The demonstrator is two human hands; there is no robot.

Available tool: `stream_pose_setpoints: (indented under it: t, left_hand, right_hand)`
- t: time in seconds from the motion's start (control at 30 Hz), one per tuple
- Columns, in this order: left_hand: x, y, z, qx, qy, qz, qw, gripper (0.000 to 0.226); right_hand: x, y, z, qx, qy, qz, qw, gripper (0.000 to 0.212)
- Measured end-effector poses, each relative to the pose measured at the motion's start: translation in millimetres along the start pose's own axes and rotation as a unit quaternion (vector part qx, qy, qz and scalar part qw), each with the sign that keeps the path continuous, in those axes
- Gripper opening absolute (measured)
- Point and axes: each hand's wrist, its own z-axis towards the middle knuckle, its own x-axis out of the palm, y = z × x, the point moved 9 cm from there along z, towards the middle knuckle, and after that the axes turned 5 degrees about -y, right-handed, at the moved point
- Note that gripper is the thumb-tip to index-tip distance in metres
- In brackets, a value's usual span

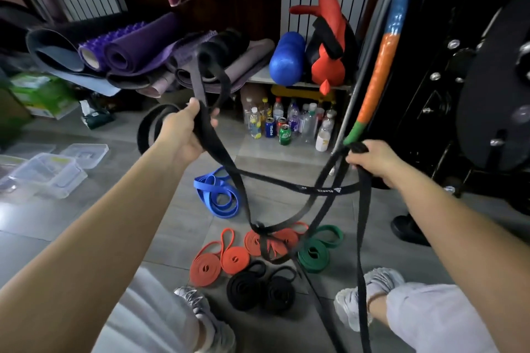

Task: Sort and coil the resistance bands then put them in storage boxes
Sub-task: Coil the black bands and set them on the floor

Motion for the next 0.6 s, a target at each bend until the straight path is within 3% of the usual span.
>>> stream_pose_setpoints:
  t: [0.23, 0.33, 0.43, 0.5, 0.6]
  left_hand:
    - [9, -13, 2, 0.04, 0.019, -0.013, 0.999, 0.016]
    - [20, -18, -2, 0.073, 0.053, 0.001, 0.996, 0.01]
    - [28, -21, -5, 0.088, 0.048, 0.014, 0.995, 0.013]
    - [32, -22, -4, 0.088, 0.043, 0.022, 0.995, 0.014]
    - [35, -15, -3, 0.07, 0.043, 0.047, 0.996, 0.013]
  right_hand:
    - [24, -63, -4, 0.091, 0.001, 0.015, 0.996, 0.005]
    - [34, -84, -11, 0.13, 0.02, -0.05, 0.99, 0.029]
    - [33, -95, -21, 0.089, 0.011, -0.214, 0.973, 0.015]
    - [34, -101, -23, 0.04, 0.017, -0.304, 0.952, 0.018]
    - [34, -101, -28, 0.0, 0.014, -0.338, 0.941, 0.025]
